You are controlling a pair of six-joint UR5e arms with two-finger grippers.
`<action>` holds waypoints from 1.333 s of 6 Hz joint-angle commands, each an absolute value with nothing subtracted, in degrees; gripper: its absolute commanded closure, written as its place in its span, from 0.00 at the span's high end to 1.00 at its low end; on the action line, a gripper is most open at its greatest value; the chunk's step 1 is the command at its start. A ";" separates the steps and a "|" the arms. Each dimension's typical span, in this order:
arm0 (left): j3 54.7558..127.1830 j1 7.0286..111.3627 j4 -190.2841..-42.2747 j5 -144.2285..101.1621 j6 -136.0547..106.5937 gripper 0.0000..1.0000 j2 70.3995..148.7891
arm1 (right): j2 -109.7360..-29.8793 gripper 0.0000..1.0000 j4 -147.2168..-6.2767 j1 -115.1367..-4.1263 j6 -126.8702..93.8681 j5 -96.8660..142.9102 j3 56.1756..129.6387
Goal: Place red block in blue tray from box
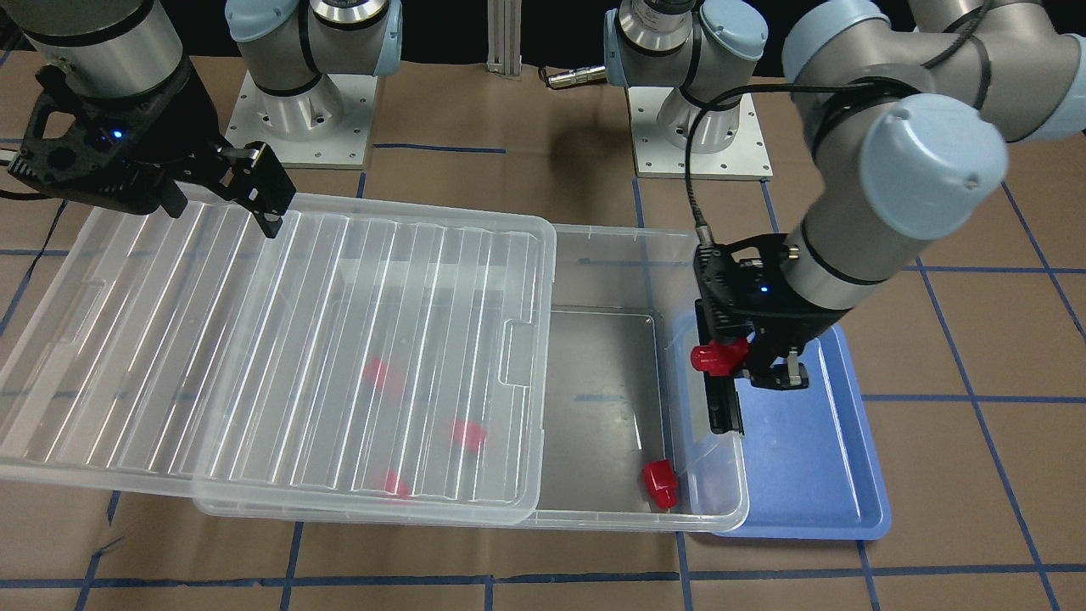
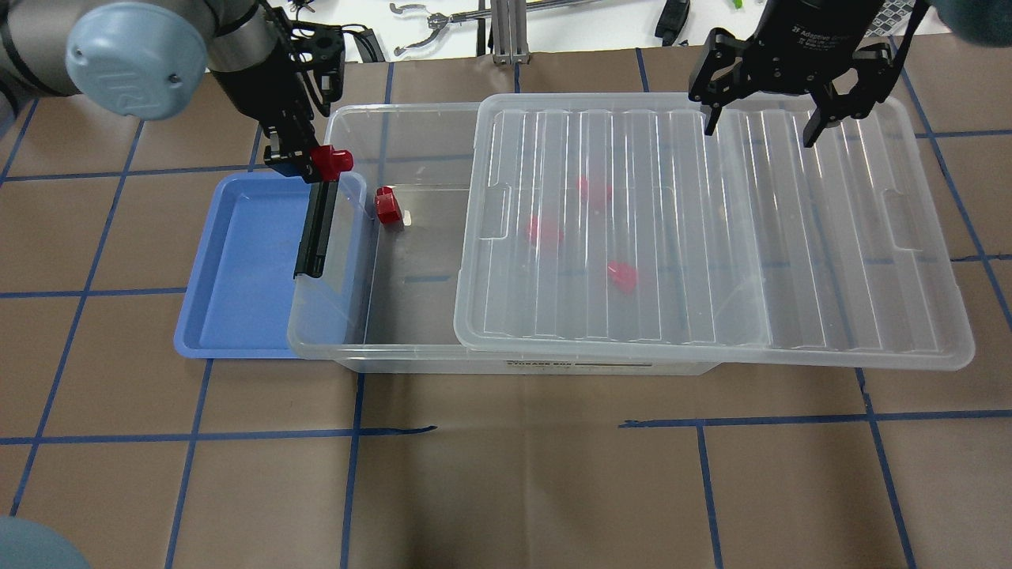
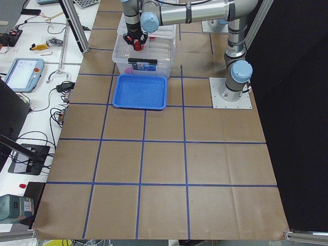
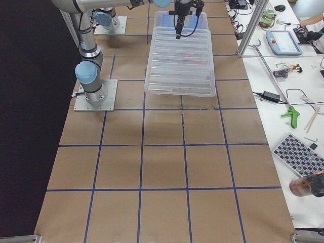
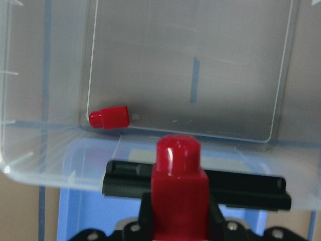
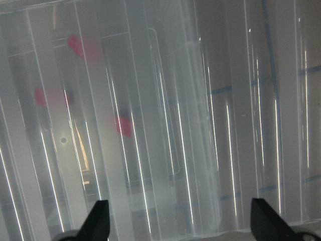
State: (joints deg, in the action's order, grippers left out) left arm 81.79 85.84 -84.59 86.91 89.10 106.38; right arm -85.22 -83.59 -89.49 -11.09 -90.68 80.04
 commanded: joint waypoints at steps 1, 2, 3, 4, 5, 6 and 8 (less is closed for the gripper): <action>81.91 77.56 -84.99 85.86 99.60 0.00 106.69 | -84.99 1.00 -83.32 -84.94 -3.64 -91.58 80.85; 82.96 75.52 -85.16 86.13 101.15 0.00 107.66 | -85.08 1.00 -83.41 -79.42 3.88 -91.76 81.90; 87.06 75.41 -82.64 90.83 102.64 0.00 107.23 | -84.82 1.00 -84.02 -73.54 10.83 -91.93 83.65; 91.10 74.89 -76.53 91.75 103.18 0.01 108.18 | -84.64 1.00 -84.89 -67.39 18.38 -93.93 86.46; 95.49 74.88 -71.07 91.76 104.23 0.03 108.72 | -84.03 1.00 -89.86 -62.97 23.42 -94.91 88.75; 99.89 74.71 -63.97 91.76 104.85 0.02 109.85 | -82.46 1.00 -95.39 -59.36 26.69 -98.49 91.64; 104.84 74.27 -53.31 91.67 107.40 0.02 113.54 | -80.34 1.00 -101.31 -56.61 26.90 -102.47 95.61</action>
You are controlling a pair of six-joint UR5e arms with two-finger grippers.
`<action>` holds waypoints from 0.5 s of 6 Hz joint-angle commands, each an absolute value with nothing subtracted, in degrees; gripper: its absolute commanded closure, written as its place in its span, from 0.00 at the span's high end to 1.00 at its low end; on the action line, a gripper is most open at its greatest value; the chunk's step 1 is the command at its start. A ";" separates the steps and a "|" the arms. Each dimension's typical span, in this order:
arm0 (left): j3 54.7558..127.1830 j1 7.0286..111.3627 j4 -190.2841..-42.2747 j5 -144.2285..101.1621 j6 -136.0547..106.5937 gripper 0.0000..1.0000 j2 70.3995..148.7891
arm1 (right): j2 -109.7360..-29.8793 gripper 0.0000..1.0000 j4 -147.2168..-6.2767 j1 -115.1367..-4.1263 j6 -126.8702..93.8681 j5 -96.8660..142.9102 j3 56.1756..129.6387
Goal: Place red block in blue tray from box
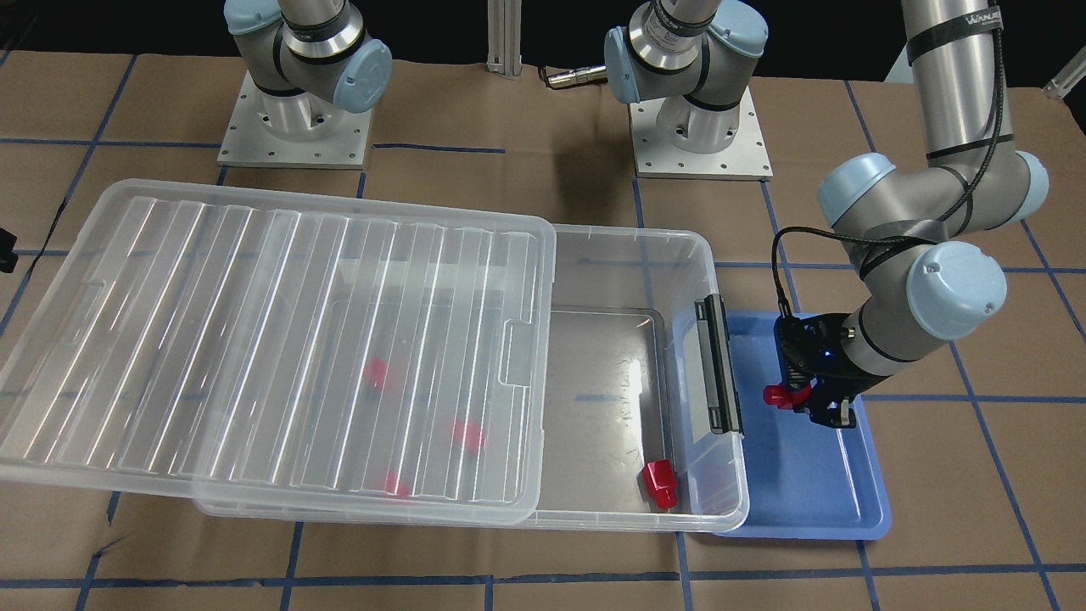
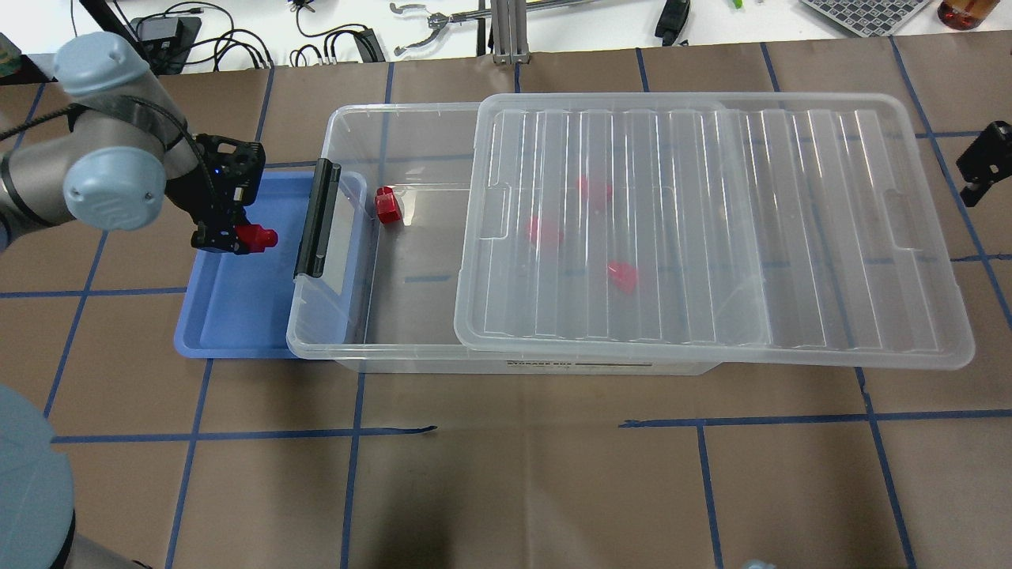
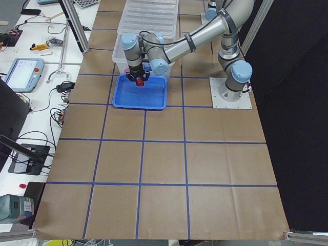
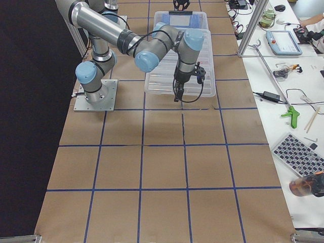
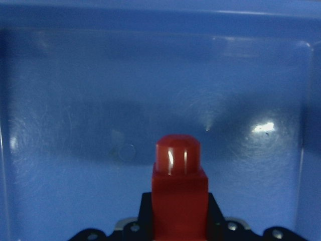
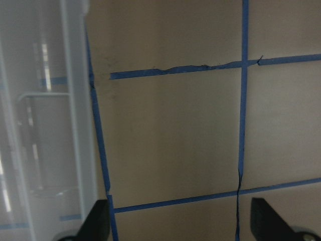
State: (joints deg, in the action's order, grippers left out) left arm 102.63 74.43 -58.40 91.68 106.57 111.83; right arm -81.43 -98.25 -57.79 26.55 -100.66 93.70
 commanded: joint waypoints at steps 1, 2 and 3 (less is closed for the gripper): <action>104.94 74.18 -53.26 91.41 107.32 0.13 113.73 | -79.81 1.00 -102.03 -56.51 24.89 -102.57 96.76; 104.94 74.09 -53.44 91.15 107.23 0.80 113.64 | -79.89 1.00 -102.04 -56.51 19.74 -102.31 98.16; 104.85 74.09 -53.79 91.23 107.14 0.99 113.64 | -80.07 1.00 -101.95 -56.51 19.78 -102.22 98.52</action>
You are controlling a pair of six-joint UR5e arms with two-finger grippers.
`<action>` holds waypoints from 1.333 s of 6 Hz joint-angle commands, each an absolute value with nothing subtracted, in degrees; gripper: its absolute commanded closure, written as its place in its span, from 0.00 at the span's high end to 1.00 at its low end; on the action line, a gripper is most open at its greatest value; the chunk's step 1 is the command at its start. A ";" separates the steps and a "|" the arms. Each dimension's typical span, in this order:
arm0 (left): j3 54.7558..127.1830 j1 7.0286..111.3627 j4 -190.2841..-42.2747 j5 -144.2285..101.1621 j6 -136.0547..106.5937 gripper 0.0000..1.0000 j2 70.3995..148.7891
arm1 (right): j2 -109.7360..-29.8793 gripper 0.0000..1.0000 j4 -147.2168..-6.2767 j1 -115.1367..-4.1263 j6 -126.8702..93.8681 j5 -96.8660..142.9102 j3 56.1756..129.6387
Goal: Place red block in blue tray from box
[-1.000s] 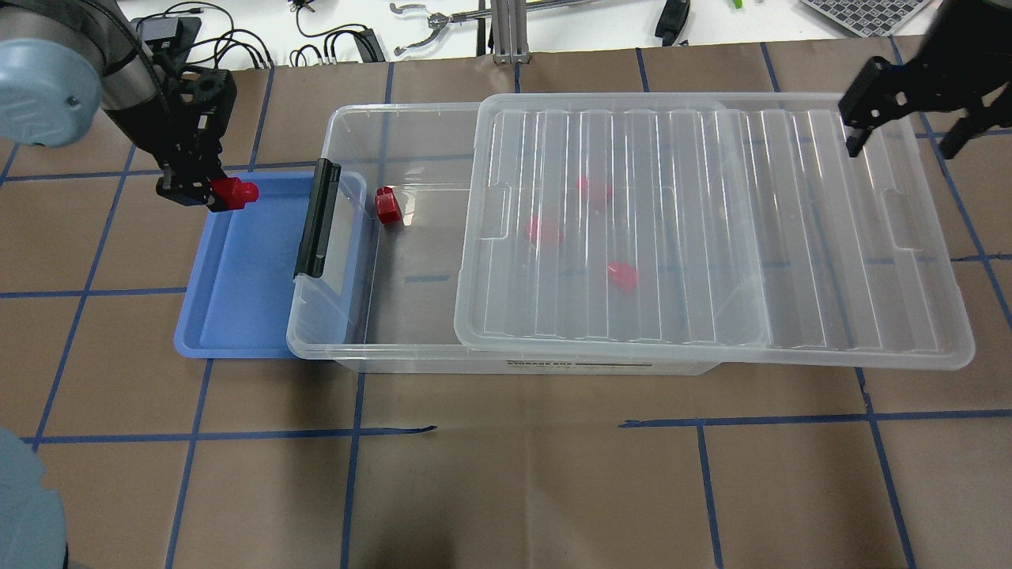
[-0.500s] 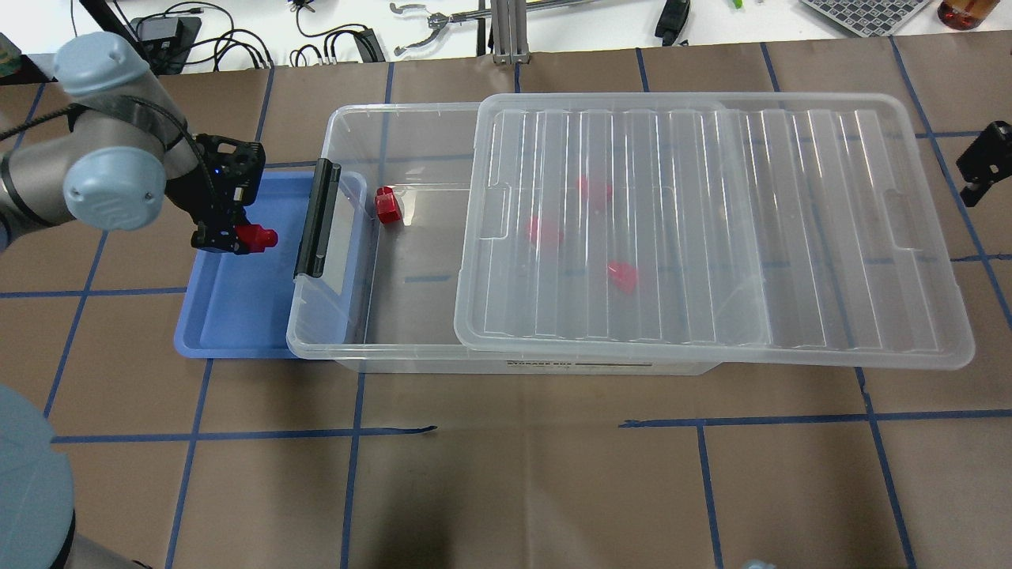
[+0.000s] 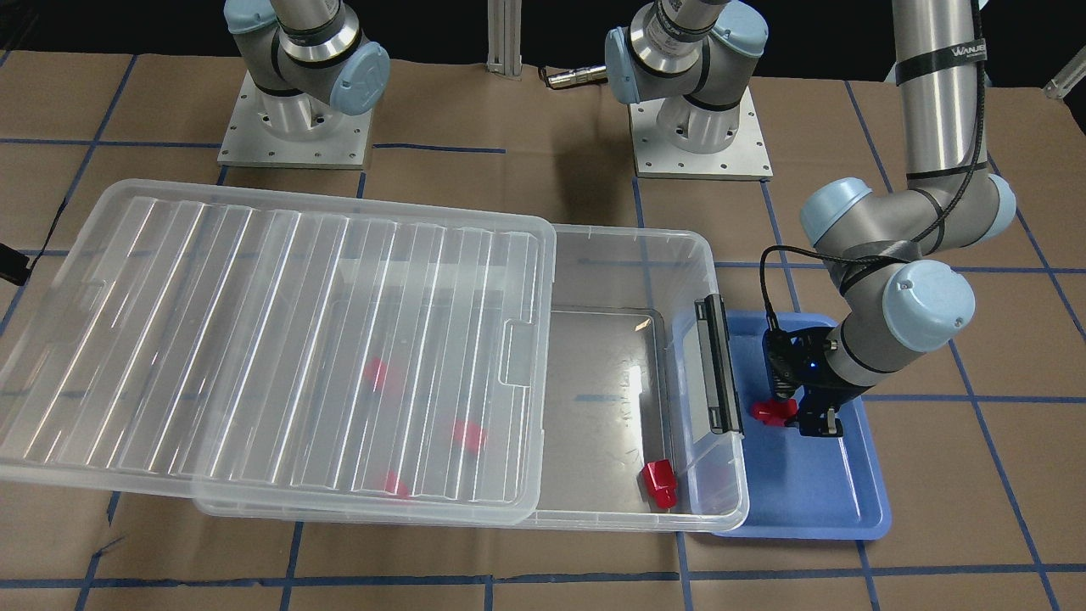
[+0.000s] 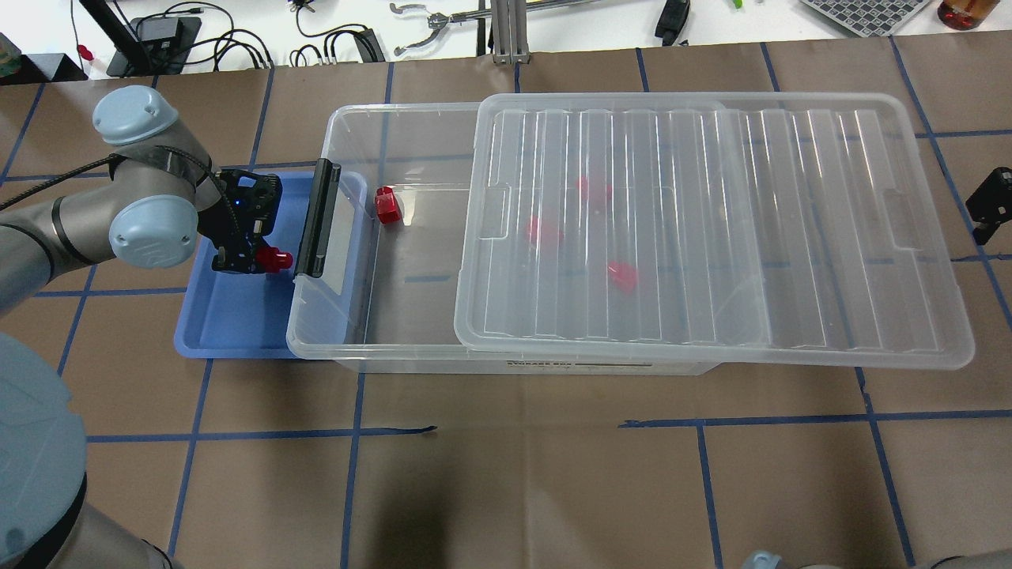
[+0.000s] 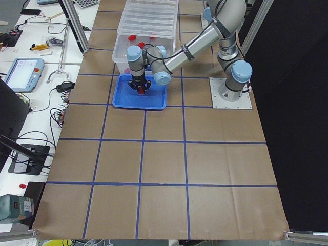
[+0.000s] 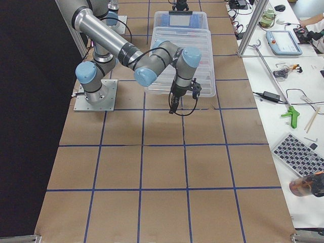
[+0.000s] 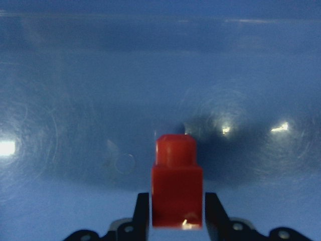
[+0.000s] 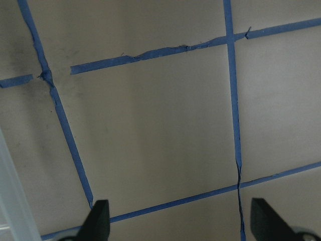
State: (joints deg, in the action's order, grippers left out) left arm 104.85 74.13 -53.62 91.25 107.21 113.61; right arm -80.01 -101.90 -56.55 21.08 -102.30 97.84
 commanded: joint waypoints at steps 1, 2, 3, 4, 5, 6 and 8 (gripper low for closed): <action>103.72 74.18 -54.22 91.32 106.96 0.99 113.56 | -80.42 1.00 -101.52 -56.60 20.12 -101.61 99.05; 102.84 74.61 -57.88 91.32 104.87 0.99 111.73 | -80.94 1.00 -101.34 -56.95 20.13 -101.17 99.75; 99.00 75.32 -66.36 91.32 102.07 0.99 108.75 | -81.12 1.00 -100.99 -57.13 20.30 -98.73 99.93; 93.31 75.93 -77.15 91.32 98.65 0.99 106.37 | -81.21 1.00 -100.81 -57.22 20.39 -97.14 99.93; 88.12 76.02 -85.61 91.14 98.27 0.99 104.52 | -81.21 1.00 -100.72 -57.48 20.39 -97.03 100.02; 83.37 76.03 -93.00 91.06 97.65 0.99 103.28 | -81.21 1.00 -100.64 -58.44 20.30 -96.25 100.02; 79.28 76.03 -96.15 91.75 95.98 0.99 99.77 | -81.39 1.00 -100.46 -59.58 20.30 -95.54 100.63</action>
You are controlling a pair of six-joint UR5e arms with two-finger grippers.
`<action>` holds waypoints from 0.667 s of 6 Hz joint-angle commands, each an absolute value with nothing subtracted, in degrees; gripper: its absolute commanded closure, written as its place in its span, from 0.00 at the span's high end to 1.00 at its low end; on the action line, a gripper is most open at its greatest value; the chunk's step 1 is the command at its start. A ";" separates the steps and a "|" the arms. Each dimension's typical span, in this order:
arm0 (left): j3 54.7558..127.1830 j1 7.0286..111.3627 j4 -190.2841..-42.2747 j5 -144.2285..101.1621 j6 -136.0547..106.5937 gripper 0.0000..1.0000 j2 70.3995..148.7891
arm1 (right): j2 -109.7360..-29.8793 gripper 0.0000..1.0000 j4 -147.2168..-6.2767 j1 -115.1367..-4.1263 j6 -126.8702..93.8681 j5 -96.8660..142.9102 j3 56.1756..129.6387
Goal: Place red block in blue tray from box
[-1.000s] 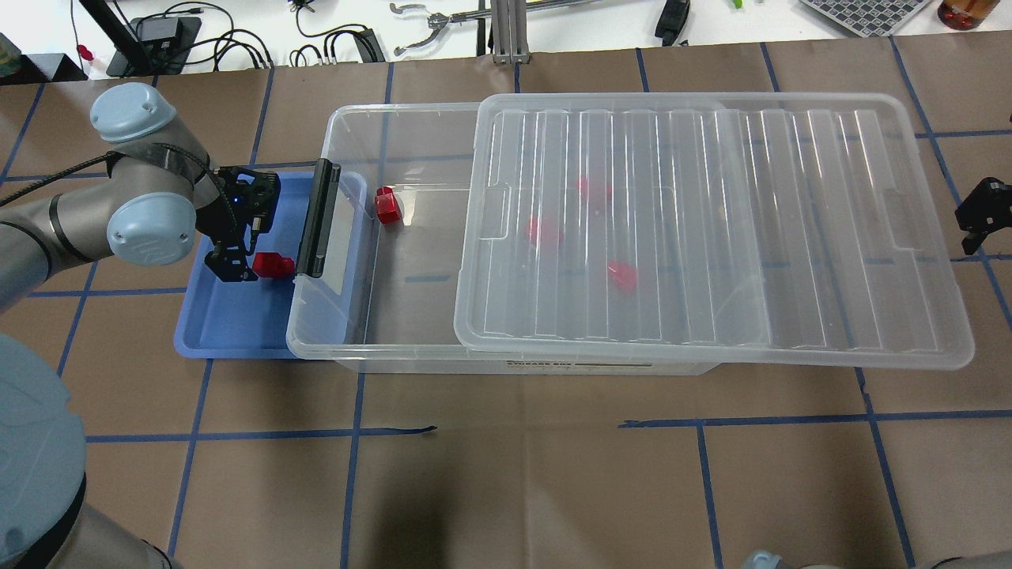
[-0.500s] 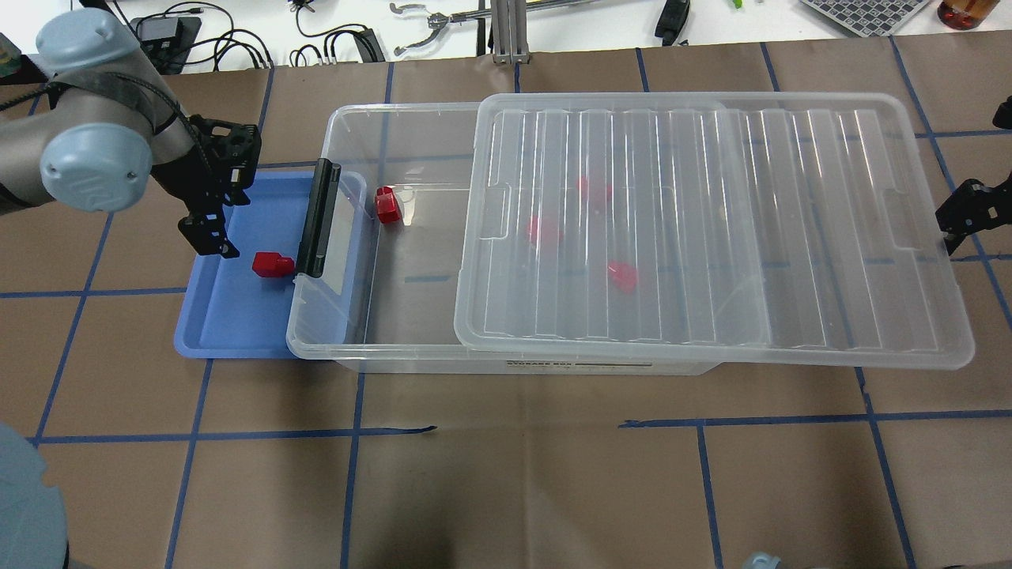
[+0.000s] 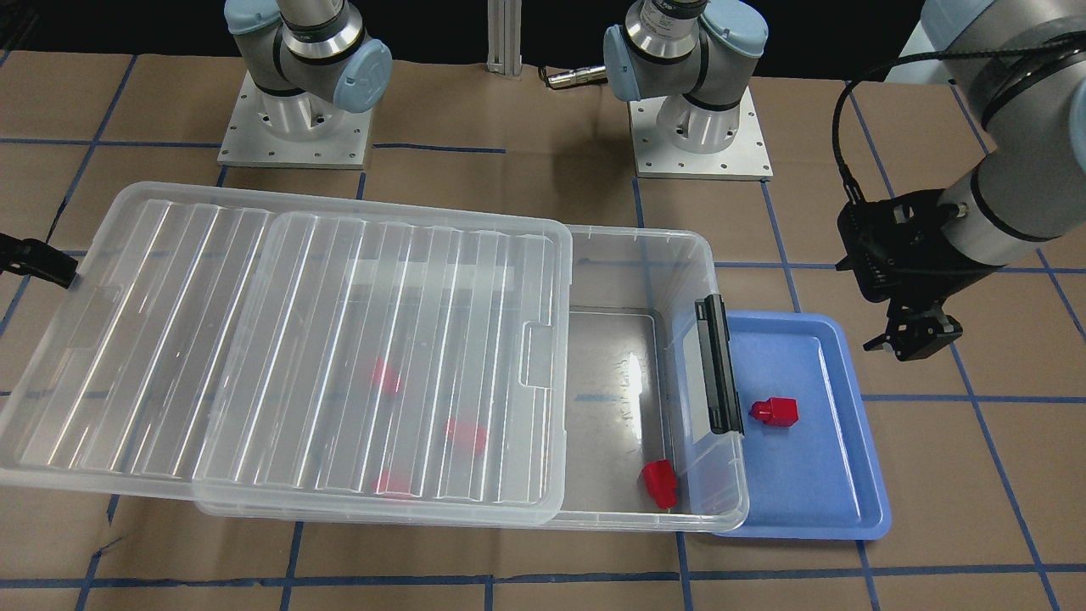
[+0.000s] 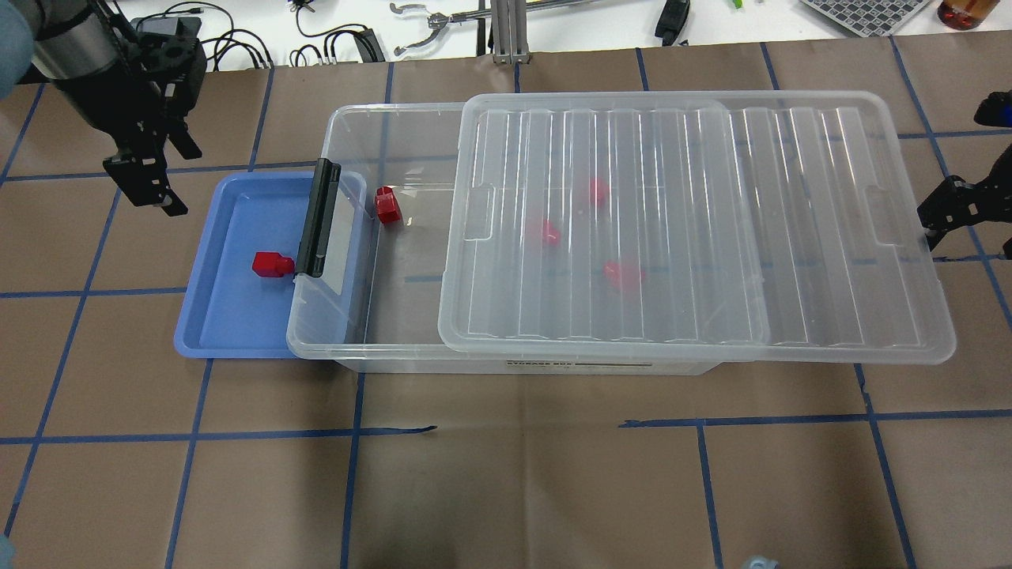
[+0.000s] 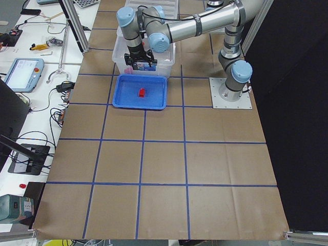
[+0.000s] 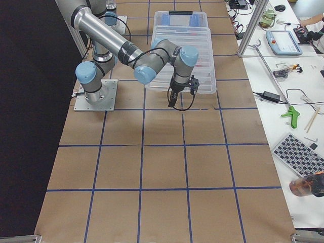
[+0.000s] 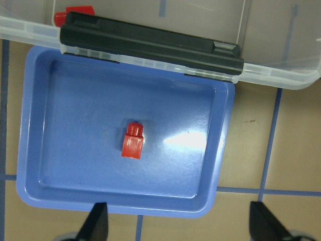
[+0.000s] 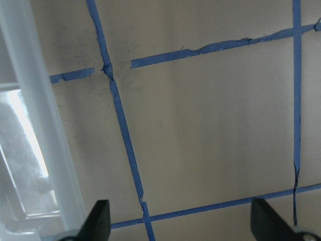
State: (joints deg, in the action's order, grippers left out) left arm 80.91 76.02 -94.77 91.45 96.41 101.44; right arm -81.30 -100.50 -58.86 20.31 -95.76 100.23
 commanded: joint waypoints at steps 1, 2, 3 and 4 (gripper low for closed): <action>80.15 75.94 -96.15 91.93 93.54 0.99 98.28 | -81.82 1.00 -100.46 -60.63 20.22 -95.45 100.90; 80.24 75.94 -95.98 91.67 90.12 0.99 98.00 | -81.91 1.00 -100.46 -61.17 20.21 -95.45 100.90; 80.24 76.55 -95.89 91.06 81.39 0.99 98.09 | -82.09 1.00 -100.37 -61.69 20.04 -95.45 100.90; 80.33 79.16 -95.89 91.05 76.17 0.99 97.30 | -82.00 1.00 -100.46 -63.35 19.60 -95.54 100.90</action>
